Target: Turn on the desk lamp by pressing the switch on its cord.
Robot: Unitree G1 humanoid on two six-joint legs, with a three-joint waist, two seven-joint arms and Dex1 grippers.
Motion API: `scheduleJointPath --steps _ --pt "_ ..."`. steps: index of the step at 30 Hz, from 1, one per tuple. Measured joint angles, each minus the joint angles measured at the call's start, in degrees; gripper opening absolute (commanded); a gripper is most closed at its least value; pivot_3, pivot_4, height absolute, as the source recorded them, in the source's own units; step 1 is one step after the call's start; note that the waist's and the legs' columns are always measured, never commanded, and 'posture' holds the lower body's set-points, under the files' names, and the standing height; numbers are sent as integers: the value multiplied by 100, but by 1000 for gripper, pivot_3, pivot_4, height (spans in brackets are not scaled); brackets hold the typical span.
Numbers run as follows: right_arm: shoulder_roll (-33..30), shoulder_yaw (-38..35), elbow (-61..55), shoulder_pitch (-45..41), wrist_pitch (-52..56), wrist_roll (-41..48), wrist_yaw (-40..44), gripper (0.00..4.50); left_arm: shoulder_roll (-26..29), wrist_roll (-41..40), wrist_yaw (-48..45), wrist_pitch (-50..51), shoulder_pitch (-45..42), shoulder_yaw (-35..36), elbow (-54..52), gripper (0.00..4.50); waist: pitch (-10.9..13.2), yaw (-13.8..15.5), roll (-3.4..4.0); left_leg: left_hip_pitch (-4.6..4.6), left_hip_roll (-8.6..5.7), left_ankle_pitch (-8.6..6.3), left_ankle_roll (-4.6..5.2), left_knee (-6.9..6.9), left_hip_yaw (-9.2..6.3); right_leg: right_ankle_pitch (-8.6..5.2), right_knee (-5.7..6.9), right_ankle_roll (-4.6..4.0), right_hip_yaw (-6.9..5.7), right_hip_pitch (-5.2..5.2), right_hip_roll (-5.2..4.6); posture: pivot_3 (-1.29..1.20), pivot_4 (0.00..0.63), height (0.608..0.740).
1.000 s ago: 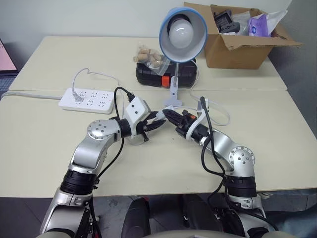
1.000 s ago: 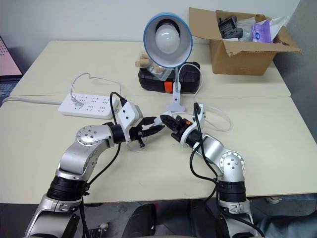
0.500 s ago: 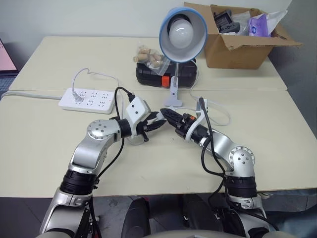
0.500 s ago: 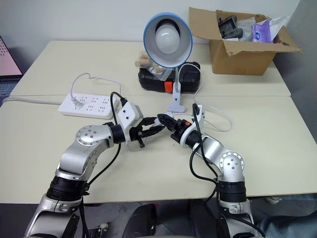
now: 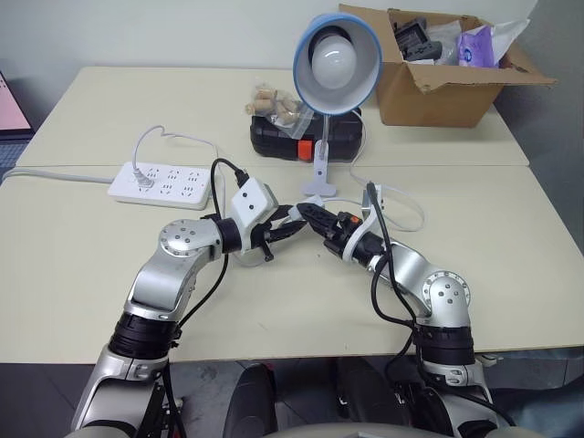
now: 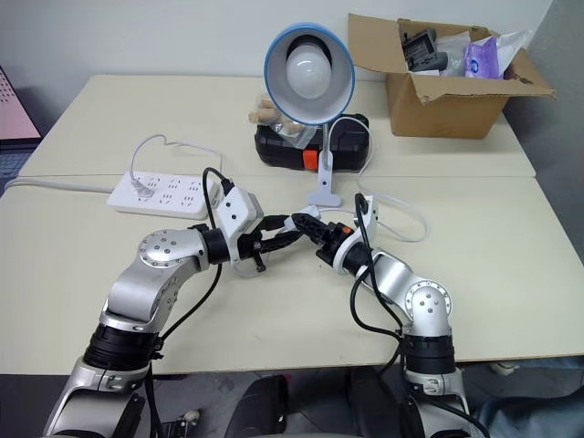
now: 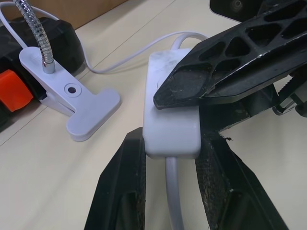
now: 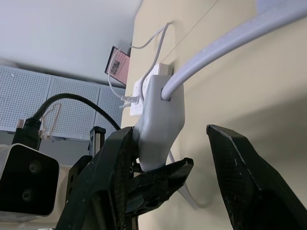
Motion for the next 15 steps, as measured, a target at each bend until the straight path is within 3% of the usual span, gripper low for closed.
scheduleJointPath --steps 2,8,15 --pt "23 -3 -6 22 -10 2 24 1983 5 0 -16 9 5 0 0 1093 0 0 0 0 0 0 0 0 0 0 0 0 0 0 0 0 150 740" --pt "68 3 -39 41 -4 33 131 584 35 2 -62 23 15 -1 -3 1090 0 0 0 0 0 0 0 1 -1 0 0 0 -1 1 0 0 150 740" --pt "51 -6 -43 119 0 95 156 540 37 2 -78 38 19 -44 -3 1088 0 0 0 0 0 0 0 1 0 0 1 0 0 1 0 0 150 740"
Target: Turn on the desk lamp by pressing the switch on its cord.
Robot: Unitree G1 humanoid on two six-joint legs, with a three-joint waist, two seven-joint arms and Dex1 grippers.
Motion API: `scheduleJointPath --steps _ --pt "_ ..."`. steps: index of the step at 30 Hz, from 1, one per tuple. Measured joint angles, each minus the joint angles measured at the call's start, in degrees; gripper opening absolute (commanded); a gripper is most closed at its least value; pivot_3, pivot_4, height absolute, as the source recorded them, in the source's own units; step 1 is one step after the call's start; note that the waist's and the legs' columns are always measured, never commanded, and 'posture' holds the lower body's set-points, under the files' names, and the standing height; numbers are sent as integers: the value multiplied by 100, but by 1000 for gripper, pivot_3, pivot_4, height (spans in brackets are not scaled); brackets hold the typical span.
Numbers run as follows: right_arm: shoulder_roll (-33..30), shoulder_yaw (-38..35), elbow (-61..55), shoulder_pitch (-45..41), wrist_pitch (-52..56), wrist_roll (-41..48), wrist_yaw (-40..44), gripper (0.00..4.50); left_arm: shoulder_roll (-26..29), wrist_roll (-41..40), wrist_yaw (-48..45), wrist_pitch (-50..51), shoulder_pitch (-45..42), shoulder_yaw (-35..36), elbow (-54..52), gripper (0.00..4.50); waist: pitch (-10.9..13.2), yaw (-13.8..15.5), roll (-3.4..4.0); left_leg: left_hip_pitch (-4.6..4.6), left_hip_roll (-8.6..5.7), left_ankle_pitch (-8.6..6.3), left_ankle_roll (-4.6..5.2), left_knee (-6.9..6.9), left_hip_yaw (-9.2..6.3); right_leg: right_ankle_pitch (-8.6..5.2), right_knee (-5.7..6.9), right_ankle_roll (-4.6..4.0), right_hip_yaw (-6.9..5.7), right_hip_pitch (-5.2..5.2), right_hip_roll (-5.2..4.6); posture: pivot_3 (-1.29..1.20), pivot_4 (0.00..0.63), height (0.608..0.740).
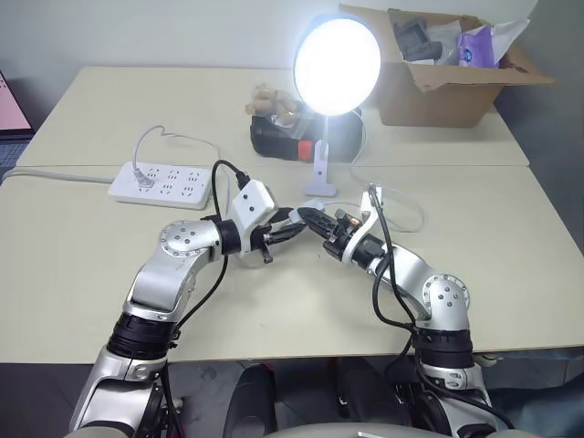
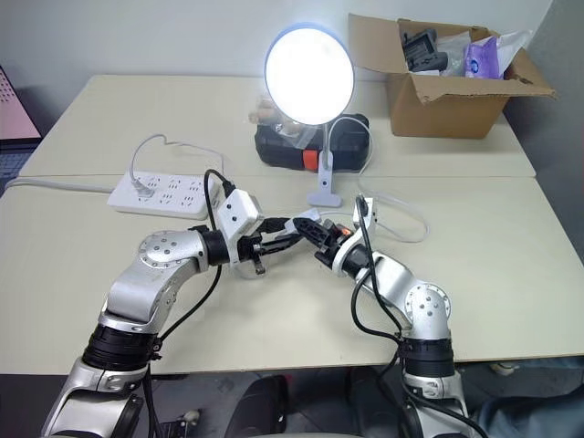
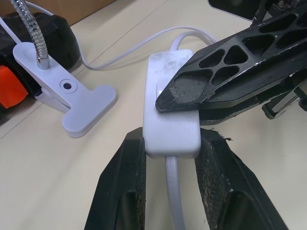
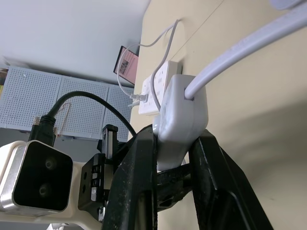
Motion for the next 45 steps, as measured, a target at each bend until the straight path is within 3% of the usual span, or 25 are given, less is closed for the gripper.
scheduleJointPath --steps 5,7,16,22,27,33,39,42,44,45 --pt "-10 1 0 18 -1 1 30 540 0 -1 -2 5 3 -8 -2 1088 0 0 0 0 0 0 0 0 0 0 0 0 0 0 0 0 150 740" --pt "-13 2 0 19 -1 1 37 1240 0 -1 -1 6 3 -7 -4 1088 0 0 0 0 0 0 0 0 0 0 0 0 0 0 0 0 150 740" --pt "-255 -3 -79 144 95 60 195 3188 -3 -7 48 14 4 -3 -6 1087 0 4 0 0 0 0 0 0 0 0 0 0 -1 0 0 0 150 740" --pt "-1229 74 -727 358 523 67 638 4486 -21 2 113 14 -2 -13 -2 1087 0 18 0 0 -2 0 0 3 0 0 0 0 0 1 -1 0 150 740" --pt "-3137 364 -1898 504 854 -734 2013 4500 27 108 97 14 -3 -133 84 1087 -2 35 4 4 -4 0 0 4 0 -1 0 1 1 4 -1 0 150 740" --pt "-4681 468 -2801 462 297 -2056 3764 4500 90 313 -144 -81 -2 -468 367 1087 -4 25 4 11 -3 0 0 7 -1 0 2 2 1 9 3 0 150 740" --pt "-5616 924 -2859 518 -1090 -3911 5242 4500 98 543 -303 -257 19 -774 687 1087 -4 47 4 7 -7 0 0 12 3 1 -1 4 2 8 -2 0 150 740" --pt "-5779 1001 -2661 609 -1700 -4574 5746 4500 72 664 -379 -432 43 -913 757 1087 -4 52 3 6 -7 0 0 13 2 1 -1 4 2 8 -2 0 150 740" --pt "-5780 1014 -2459 694 -1927 -4809 5996 4500 25 759 -367 -567 51 -982 860 1793 -4 60 3 6 -7 0 0 17 3 1 2 5 3 9 -2 0 150 740" --pt "-5780 1012 -2351 702 -2008 -4912 6111 4500 7 789 -350 -632 58 -980 883 1886 -4 60 3 6 -7 0 0 21 1 2 4 6 2 9 -1 0 150 740"
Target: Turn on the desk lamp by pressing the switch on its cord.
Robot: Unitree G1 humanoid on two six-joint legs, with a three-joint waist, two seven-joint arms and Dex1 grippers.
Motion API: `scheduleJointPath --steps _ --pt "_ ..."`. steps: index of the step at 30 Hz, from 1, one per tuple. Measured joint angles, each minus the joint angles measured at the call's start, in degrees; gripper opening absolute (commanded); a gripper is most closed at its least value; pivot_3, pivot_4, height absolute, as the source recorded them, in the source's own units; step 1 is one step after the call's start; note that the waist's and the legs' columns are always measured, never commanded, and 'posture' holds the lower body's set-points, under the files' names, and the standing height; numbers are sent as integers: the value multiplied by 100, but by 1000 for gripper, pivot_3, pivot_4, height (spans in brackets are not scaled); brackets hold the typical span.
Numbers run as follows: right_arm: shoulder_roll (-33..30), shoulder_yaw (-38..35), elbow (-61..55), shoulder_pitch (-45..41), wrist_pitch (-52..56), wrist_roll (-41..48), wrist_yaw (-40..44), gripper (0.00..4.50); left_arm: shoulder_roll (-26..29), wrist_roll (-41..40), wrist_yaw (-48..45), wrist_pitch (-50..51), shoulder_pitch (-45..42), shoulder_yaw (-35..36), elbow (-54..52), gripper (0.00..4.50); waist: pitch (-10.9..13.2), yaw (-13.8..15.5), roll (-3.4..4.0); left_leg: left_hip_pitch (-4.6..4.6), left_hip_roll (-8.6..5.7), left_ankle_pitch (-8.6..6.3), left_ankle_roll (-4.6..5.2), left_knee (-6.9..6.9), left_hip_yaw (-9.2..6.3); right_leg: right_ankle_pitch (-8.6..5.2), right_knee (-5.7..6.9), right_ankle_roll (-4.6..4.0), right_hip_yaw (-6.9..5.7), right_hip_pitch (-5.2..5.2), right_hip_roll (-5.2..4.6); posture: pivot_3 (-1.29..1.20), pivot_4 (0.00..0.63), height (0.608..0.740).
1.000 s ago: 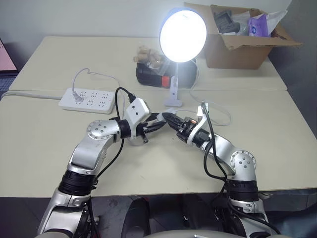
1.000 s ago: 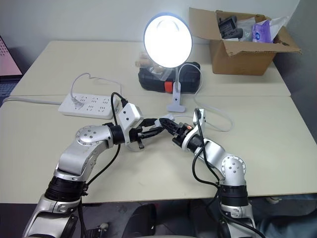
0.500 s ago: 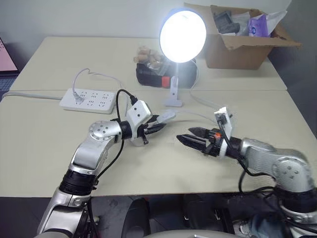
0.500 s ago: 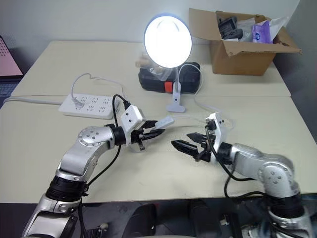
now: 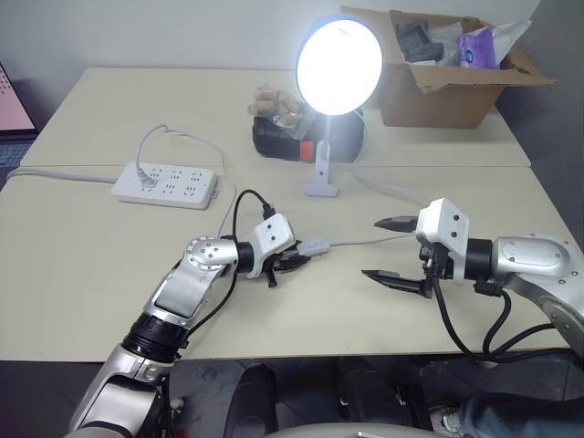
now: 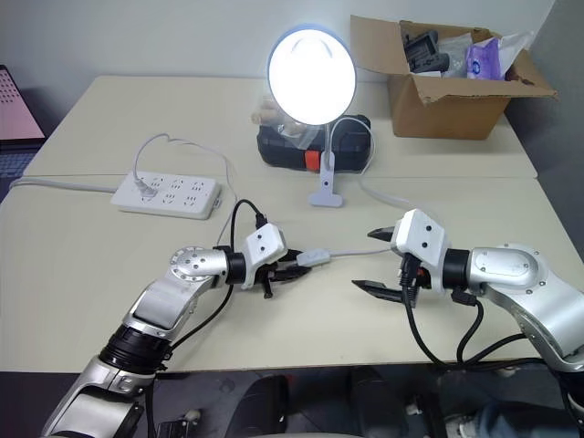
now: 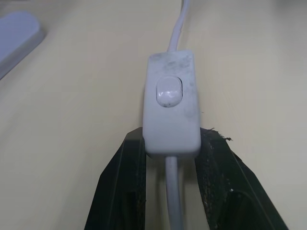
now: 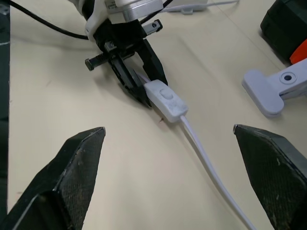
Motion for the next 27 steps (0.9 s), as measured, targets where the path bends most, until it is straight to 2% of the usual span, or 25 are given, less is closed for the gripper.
scheduleJointPath --steps 10,12,18,21,23,27 --pt "54 -13 253 -9 -160 -225 509 4500 54 -151 -85 -54 323 145 -314 3986 0 2 0 -1 0 0 0 14 -1 5 2 7 1 5 0 0 150 740" --pt "56 -41 323 -35 -162 -229 606 4500 182 -222 -79 29 368 280 -568 3986 1 1 -1 -2 3 0 0 19 -1 7 4 10 1 4 1 0 150 740" --pt "37 -180 624 -88 -161 -390 745 4500 669 -588 83 373 532 1302 -1349 3986 0 -9 0 -2 3 0 0 41 3 13 5 18 5 9 -1 0 150 740" --pt "-24 -263 872 -199 -210 -499 831 4500 952 -745 81 546 991 1601 -1736 3986 1 -27 0 -4 2 0 0 45 8 15 3 23 9 8 -4 0 150 740" --pt "-27 -421 1081 -224 -452 -610 960 4500 1338 -864 7 734 1486 1959 -2102 3986 2 -34 -1 -4 6 -1 0 45 7 16 3 21 6 7 -1 0 150 740" --pt "-21 -579 1332 -265 -819 -657 1225 4500 1597 -1286 -104 1054 1888 2546 -2503 3986 3 -5 3 -3 4 0 0 54 5 18 6 21 4 10 -2 0 150 740"
